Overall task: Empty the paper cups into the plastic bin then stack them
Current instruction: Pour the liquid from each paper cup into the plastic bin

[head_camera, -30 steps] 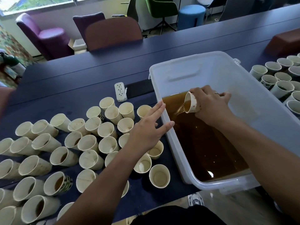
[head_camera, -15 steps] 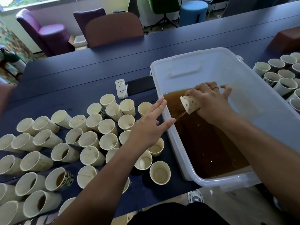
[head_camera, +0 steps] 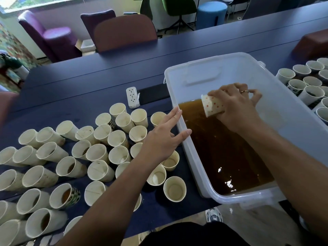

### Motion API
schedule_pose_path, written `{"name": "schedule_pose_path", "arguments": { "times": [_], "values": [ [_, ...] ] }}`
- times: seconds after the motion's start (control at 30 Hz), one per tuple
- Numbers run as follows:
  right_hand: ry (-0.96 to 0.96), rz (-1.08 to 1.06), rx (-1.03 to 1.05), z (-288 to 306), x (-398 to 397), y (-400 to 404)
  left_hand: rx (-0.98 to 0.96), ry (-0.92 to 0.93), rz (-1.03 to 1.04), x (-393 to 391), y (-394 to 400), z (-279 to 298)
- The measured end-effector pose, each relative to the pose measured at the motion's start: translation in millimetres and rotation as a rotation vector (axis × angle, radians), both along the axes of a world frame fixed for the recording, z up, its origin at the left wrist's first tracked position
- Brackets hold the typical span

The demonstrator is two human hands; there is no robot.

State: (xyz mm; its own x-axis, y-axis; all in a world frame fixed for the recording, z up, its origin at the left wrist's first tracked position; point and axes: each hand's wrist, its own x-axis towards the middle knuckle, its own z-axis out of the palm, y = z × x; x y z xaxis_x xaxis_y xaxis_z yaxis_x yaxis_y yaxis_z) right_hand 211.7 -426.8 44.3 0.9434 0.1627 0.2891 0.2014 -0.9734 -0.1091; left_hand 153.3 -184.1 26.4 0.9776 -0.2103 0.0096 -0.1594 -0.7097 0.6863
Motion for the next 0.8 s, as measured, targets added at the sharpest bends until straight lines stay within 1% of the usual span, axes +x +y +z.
{"name": "schedule_pose_path", "arguments": {
  "times": [0.07, 0.13, 0.2, 0.27, 0.33, 0.37, 0.43, 0.47, 0.53, 0.63, 0.73, 0.8],
  "values": [
    [0.156, 0.003, -0.073, -5, 0, 0, 0.005, 0.007, 0.01, 0, -1, 1],
    [0.248, -0.037, -0.069, -8, 0, -1, 0.006, 0.017, 0.008, -1, -1, 2],
    [0.208, -0.109, 0.039, -2, 1, 0, -0.022, 0.033, -0.005, 0, -1, 3],
    [0.13, -0.118, 0.217, 12, -2, 5, -0.106, 0.068, -0.016, 2, 0, 8],
    [0.104, -0.033, 0.386, 29, -10, 17, -0.251, 0.128, 0.016, 3, 3, 24],
    [0.108, 0.022, 0.433, 39, -16, 26, -0.351, 0.144, 0.063, 3, 6, 34],
    [0.128, 0.101, 0.485, 57, -26, 46, -0.532, 0.127, 0.191, 0, 19, 57],
    [0.14, 0.131, 0.498, 65, -30, 57, -0.577, 0.097, 0.248, -2, 26, 68],
    [0.149, 0.219, 0.484, 77, -31, 81, -0.613, 0.021, 0.348, -9, 45, 85],
    [0.12, 0.402, 0.454, 83, -28, 119, -0.588, -0.07, 0.466, -24, 77, 103],
    [0.131, 0.553, 0.417, 82, -29, 164, -0.566, -0.128, 0.551, -49, 113, 108],
    [0.129, 0.637, 0.351, 81, -33, 192, -0.542, -0.154, 0.617, -67, 134, 107]
  ]
}}
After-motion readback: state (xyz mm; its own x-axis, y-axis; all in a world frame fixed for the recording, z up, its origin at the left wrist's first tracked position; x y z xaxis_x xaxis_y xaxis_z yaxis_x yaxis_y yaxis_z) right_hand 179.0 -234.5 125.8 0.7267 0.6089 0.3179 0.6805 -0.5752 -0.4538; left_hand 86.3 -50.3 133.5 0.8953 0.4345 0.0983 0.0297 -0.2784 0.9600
